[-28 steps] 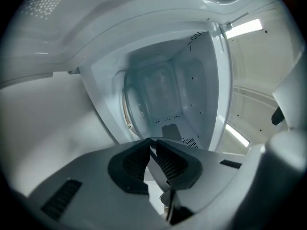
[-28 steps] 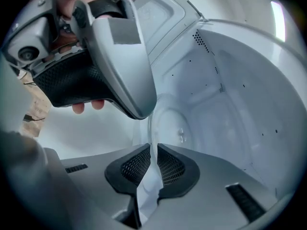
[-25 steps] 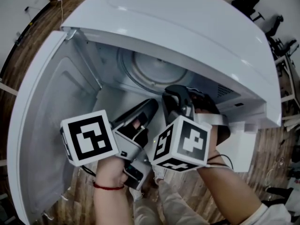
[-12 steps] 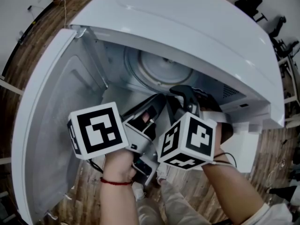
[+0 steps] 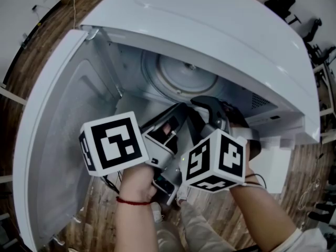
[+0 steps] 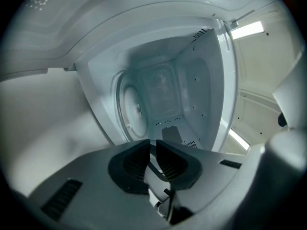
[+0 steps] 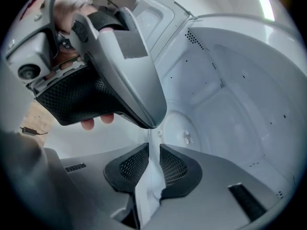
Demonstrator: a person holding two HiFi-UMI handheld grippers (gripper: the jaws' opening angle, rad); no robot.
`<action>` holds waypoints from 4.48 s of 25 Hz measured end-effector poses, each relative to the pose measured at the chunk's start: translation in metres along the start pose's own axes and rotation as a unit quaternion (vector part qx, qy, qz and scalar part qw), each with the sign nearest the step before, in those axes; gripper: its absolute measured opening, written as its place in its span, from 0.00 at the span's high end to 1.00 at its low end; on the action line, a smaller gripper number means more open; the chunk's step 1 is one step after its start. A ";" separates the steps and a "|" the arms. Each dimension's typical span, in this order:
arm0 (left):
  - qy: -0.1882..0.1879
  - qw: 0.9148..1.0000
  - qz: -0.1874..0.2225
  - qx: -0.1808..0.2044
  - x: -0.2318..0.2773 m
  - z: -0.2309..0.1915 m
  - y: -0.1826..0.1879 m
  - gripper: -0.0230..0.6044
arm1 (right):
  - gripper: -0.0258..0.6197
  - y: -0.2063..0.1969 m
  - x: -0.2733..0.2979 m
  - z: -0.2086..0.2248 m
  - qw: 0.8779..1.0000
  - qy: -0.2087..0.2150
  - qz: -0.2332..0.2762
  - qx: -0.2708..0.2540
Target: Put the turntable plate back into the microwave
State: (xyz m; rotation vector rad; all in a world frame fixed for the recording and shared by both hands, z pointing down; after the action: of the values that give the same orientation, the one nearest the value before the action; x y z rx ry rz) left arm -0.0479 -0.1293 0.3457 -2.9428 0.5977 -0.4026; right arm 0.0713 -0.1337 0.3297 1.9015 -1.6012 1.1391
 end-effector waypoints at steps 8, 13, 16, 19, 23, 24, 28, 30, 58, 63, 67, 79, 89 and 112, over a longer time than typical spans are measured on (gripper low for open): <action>0.008 1.000 0.010 -0.002 -0.002 -0.001 0.000 0.90 | 0.83 -0.001 -0.006 -0.003 1.000 -0.002 0.009 -0.004; 0.010 1.000 0.014 -0.002 -0.003 0.000 -0.002 0.90 | 0.83 -0.001 -0.011 -0.003 1.000 -0.002 0.019 0.005; 0.010 1.000 0.017 -0.002 -0.003 0.002 -0.002 0.90 | 0.83 0.000 -0.015 -0.002 1.000 -0.002 0.026 0.009; 0.009 1.000 0.018 -0.002 -0.004 0.003 -0.004 0.90 | 0.83 0.002 -0.020 -0.003 0.999 0.002 0.033 0.015; 0.004 1.000 0.021 -0.008 -0.006 0.004 -0.007 0.90 | 0.83 0.001 -0.026 -0.003 0.998 0.014 0.046 0.032; 0.003 1.000 0.023 -0.009 -0.007 0.004 -0.008 0.90 | 0.83 0.000 -0.027 -0.002 0.998 0.018 0.049 0.036; 0.002 0.999 0.037 -0.012 -0.013 0.006 -0.011 0.90 | 0.83 -0.001 -0.034 -0.001 0.995 0.037 0.063 0.062; 0.002 0.999 0.046 -0.014 -0.015 0.008 -0.012 0.90 | 0.83 -0.004 -0.038 -0.001 0.993 0.044 0.073 0.080; -0.044 0.987 0.147 -0.042 -0.049 0.062 -0.079 0.94 | 0.89 -0.046 -0.145 -0.016 0.907 0.076 0.281 0.303; -0.049 0.987 0.146 -0.042 -0.053 0.079 -0.099 0.94 | 0.90 -0.056 -0.173 -0.018 0.879 0.077 0.330 0.334; -0.057 0.986 0.150 -0.045 -0.058 0.092 -0.113 0.94 | 0.90 -0.067 -0.196 -0.021 0.860 0.070 0.360 0.354; -0.094 0.985 0.140 -0.036 -0.075 0.145 -0.168 0.95 | 0.90 -0.091 -0.274 -0.047 0.826 0.037 0.424 0.369; -0.138 0.984 0.109 -0.017 -0.103 0.174 -0.230 0.95 | 0.91 -0.108 -0.337 -0.071 0.817 0.023 0.458 0.350; -0.180 0.982 0.054 0.028 -0.143 0.204 -0.295 0.96 | 0.91 -0.120 -0.406 -0.127 0.798 0.010 0.495 0.344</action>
State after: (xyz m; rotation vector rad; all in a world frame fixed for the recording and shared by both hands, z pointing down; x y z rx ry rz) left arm -0.0098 0.2091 0.1633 -2.8087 0.6762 0.1223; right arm 0.1399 0.2423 0.1078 1.2449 -2.4971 2.4097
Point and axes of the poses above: the fingertips, and each gripper's own axes: x forward along the fingers, z to its right, y out of its top, the point moved 10 cm from there along -x, backward along the fingers, and after that the axes turned 13 degrees about -z, right-handed, at the moved point
